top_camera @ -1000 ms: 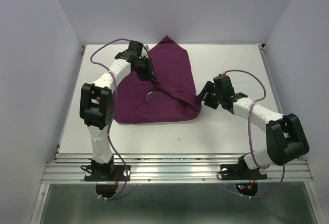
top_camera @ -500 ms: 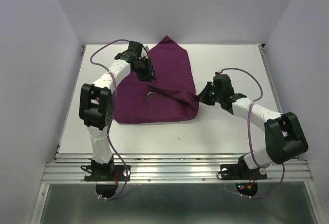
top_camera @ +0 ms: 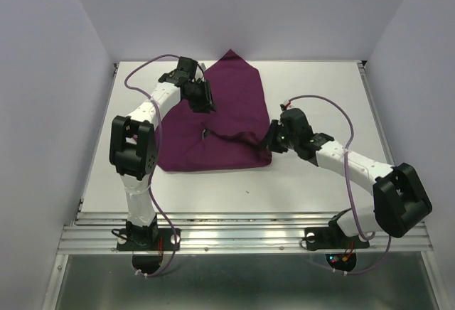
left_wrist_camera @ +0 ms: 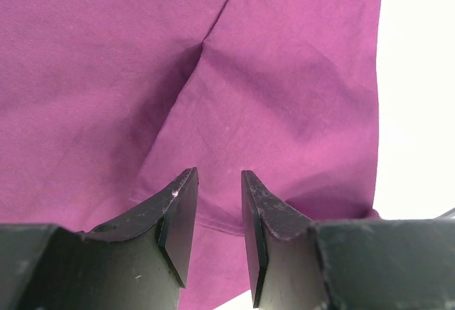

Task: Prepare the surgical pack
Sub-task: Pack the surgical kit at the center of the board.

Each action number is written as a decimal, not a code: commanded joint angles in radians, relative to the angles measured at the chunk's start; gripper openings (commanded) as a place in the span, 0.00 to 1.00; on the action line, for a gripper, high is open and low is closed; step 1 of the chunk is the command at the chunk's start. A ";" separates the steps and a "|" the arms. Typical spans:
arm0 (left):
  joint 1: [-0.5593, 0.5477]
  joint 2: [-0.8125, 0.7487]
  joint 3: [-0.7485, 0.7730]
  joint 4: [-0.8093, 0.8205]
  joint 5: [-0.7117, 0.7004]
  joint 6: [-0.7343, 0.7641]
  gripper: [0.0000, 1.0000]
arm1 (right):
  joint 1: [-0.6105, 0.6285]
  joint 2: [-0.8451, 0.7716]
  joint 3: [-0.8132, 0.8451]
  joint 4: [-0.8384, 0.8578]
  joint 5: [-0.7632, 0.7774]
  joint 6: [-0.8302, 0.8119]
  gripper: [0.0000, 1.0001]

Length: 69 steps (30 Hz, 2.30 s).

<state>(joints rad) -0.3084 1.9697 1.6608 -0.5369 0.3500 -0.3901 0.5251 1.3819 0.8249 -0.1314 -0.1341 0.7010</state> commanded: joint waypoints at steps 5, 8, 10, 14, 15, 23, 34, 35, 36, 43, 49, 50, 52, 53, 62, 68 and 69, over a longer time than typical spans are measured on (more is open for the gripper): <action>-0.006 -0.058 0.022 -0.021 -0.016 0.017 0.41 | 0.150 0.063 0.080 -0.057 0.094 -0.057 0.35; -0.005 -0.068 0.021 -0.029 -0.023 0.020 0.41 | 0.181 0.068 0.076 -0.083 0.119 -0.073 0.51; -0.003 -0.072 0.016 -0.031 -0.028 0.022 0.41 | 0.190 0.057 0.077 -0.115 0.129 -0.084 0.52; 0.005 -0.089 -0.007 -0.028 -0.037 0.020 0.42 | 0.190 -0.013 0.086 -0.175 0.201 -0.118 0.50; 0.008 -0.094 -0.024 -0.022 -0.046 0.017 0.42 | 0.190 -0.032 0.088 -0.186 0.238 -0.123 0.50; 0.064 -0.100 -0.136 0.048 -0.037 -0.009 0.57 | 0.190 -0.204 0.057 -0.214 0.398 -0.083 0.47; 0.065 -0.086 -0.208 0.060 -0.043 -0.004 0.57 | 0.190 -0.175 0.059 -0.214 0.412 -0.063 0.45; 0.065 -0.078 -0.211 0.064 -0.039 -0.004 0.57 | 0.190 -0.170 0.062 -0.214 0.412 -0.063 0.45; 0.065 -0.075 -0.216 0.072 -0.029 -0.004 0.57 | 0.190 -0.167 0.063 -0.214 0.410 -0.063 0.45; 0.065 -0.017 -0.191 0.110 0.061 -0.013 0.48 | 0.190 -0.159 0.072 -0.218 0.450 -0.058 0.43; 0.065 0.003 -0.171 0.112 0.101 -0.010 0.00 | 0.102 -0.139 0.071 -0.208 0.439 -0.017 0.31; 0.065 0.001 -0.170 0.110 0.096 -0.009 0.00 | 0.090 -0.138 0.068 -0.203 0.427 -0.011 0.27; 0.066 -0.009 -0.171 0.109 0.072 -0.010 0.00 | 0.049 -0.124 0.062 -0.183 0.381 0.008 0.20; 0.068 -0.020 -0.170 0.109 0.064 -0.013 0.00 | 0.038 -0.119 0.057 -0.172 0.358 0.014 0.19; 0.081 -0.039 -0.147 0.094 0.049 -0.007 0.00 | 0.038 0.029 0.004 -0.048 0.058 -0.064 0.08; 0.094 -0.029 -0.157 0.095 0.050 0.003 0.00 | 0.038 0.062 -0.072 -0.048 0.028 -0.106 0.04; 0.095 -0.028 -0.160 0.097 0.049 0.003 0.00 | 0.038 0.074 -0.078 -0.051 0.030 -0.107 0.04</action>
<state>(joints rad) -0.2276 1.9823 1.4754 -0.4389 0.4004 -0.4034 0.5621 1.4338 0.7860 -0.1993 -0.0490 0.6422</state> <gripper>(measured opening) 0.036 0.052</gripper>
